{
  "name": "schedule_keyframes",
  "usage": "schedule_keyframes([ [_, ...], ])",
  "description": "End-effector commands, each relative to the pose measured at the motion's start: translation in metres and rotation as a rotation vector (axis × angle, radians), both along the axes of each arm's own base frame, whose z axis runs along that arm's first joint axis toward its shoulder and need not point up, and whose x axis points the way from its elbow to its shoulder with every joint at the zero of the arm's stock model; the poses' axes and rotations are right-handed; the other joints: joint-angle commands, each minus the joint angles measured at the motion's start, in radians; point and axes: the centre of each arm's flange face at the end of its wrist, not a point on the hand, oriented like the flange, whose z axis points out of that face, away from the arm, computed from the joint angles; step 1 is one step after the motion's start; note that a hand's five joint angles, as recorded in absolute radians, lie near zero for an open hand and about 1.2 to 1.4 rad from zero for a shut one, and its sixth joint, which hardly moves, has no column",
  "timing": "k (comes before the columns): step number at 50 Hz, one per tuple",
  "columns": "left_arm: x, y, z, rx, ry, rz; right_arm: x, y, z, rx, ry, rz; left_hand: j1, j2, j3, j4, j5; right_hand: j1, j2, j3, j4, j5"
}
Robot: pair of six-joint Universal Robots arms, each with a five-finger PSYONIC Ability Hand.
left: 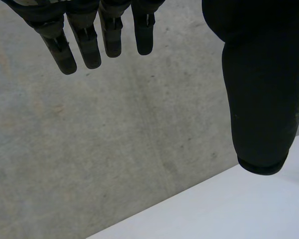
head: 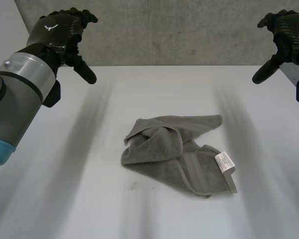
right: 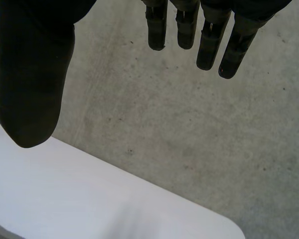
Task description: Fold the towel.
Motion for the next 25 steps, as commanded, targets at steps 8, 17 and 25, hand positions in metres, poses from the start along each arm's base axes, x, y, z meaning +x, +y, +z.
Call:
schedule_keyframes([
  [8,0.004,-0.002,0.001,0.024,-0.022,0.01,-0.001,0.0,-0.001,0.016,0.038,-0.004,0.023,0.026,0.024,0.022,0.026,-0.053,-0.061,-0.063,-0.08,-0.058],
  [17,0.002,-0.002,0.001,0.017,-0.03,0.0,0.002,0.001,0.001,0.0,0.092,0.023,-0.016,-0.013,-0.014,-0.016,-0.012,-0.053,-0.061,-0.063,-0.08,-0.058],
  [25,-0.017,-0.022,-0.033,0.065,-0.113,-0.094,0.003,0.028,-0.04,0.159,0.511,0.156,-0.001,0.002,0.001,-0.001,0.002,-0.053,-0.061,-0.063,-0.08,-0.058],
])
